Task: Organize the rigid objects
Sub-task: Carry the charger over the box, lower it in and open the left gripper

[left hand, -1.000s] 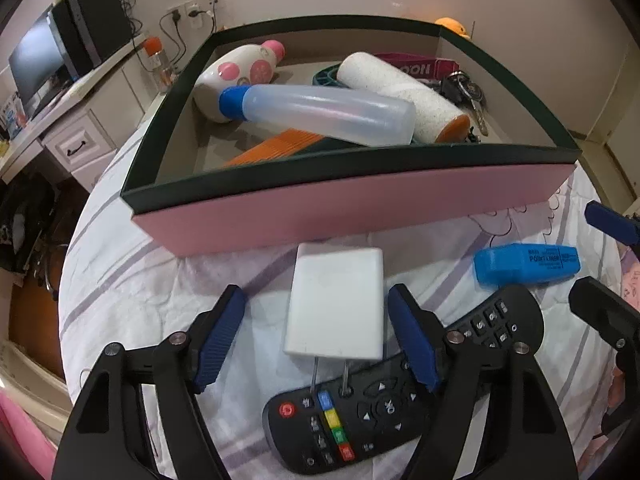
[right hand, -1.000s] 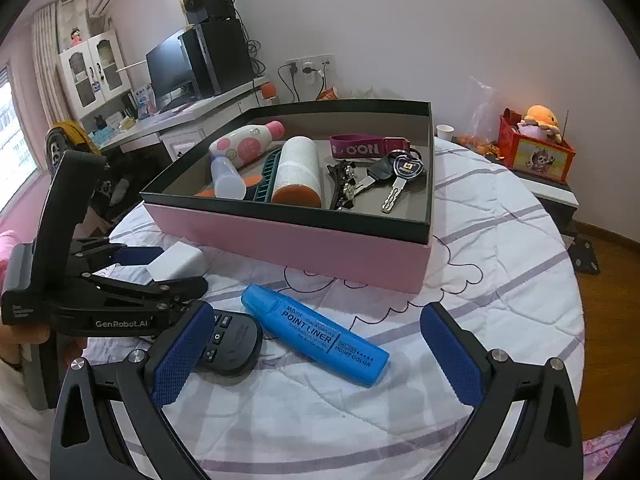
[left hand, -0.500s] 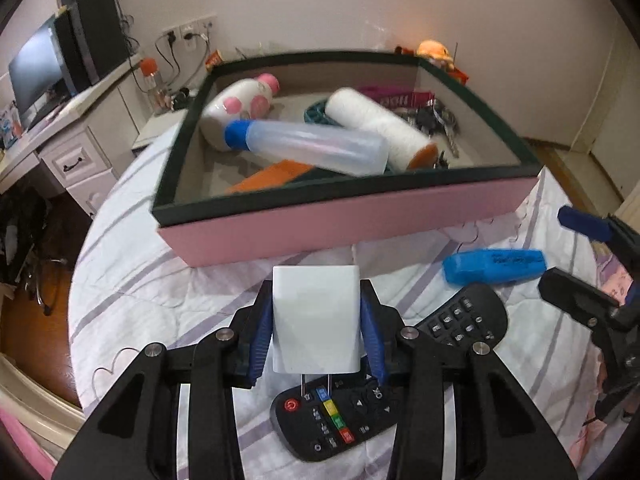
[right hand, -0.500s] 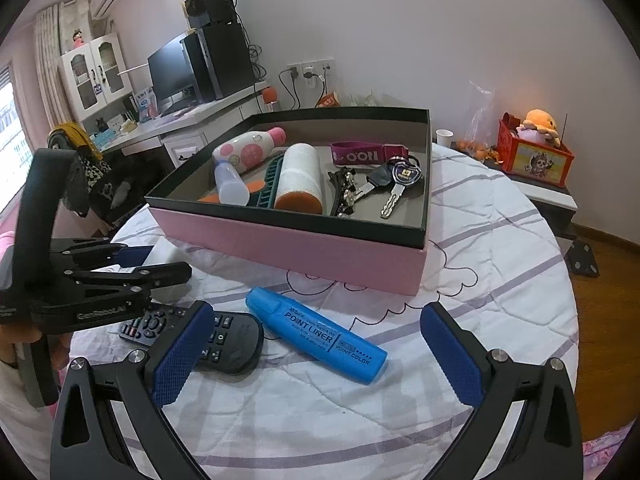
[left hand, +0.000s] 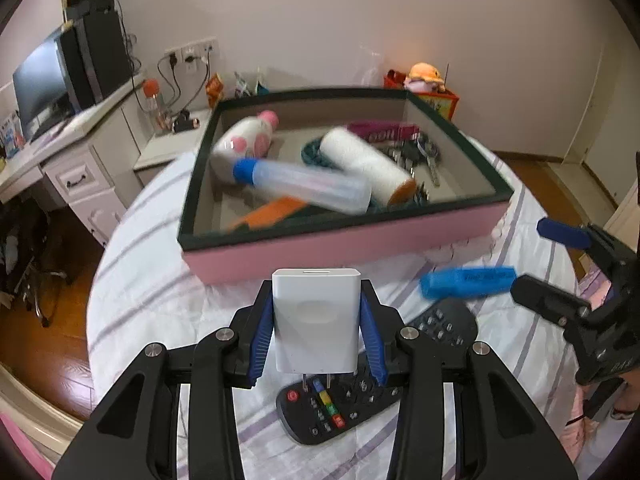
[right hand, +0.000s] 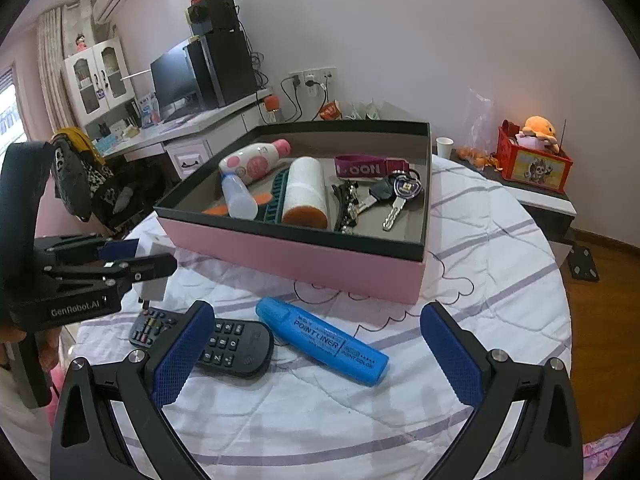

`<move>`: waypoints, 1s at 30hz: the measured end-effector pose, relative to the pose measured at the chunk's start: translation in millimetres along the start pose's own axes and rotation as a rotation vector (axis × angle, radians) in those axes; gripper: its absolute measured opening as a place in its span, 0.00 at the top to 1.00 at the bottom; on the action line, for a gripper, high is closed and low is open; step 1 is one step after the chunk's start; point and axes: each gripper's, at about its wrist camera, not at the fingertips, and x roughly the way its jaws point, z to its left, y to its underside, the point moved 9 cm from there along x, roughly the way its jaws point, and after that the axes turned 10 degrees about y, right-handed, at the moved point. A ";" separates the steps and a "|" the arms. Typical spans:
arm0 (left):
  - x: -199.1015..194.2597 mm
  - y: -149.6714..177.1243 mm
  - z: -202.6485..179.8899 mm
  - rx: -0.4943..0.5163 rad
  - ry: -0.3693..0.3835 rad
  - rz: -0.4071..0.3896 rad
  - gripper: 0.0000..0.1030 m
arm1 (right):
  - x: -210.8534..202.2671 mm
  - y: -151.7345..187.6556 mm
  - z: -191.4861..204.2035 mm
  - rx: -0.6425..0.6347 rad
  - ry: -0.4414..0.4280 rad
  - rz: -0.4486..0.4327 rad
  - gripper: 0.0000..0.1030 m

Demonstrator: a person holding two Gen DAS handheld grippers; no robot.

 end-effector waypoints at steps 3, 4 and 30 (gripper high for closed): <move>-5.2 -18.6 -4.8 0.029 -0.005 -0.024 0.61 | -4.0 -8.3 -2.5 0.003 0.007 -0.026 0.00; -6.8 -29.1 -7.9 0.049 -0.010 -0.033 0.61 | -4.9 -11.4 -3.8 0.005 0.013 -0.034 0.00; 65.7 -105.2 1.4 0.089 -0.019 0.012 0.54 | 60.9 -76.0 -45.7 0.034 0.160 -0.035 0.00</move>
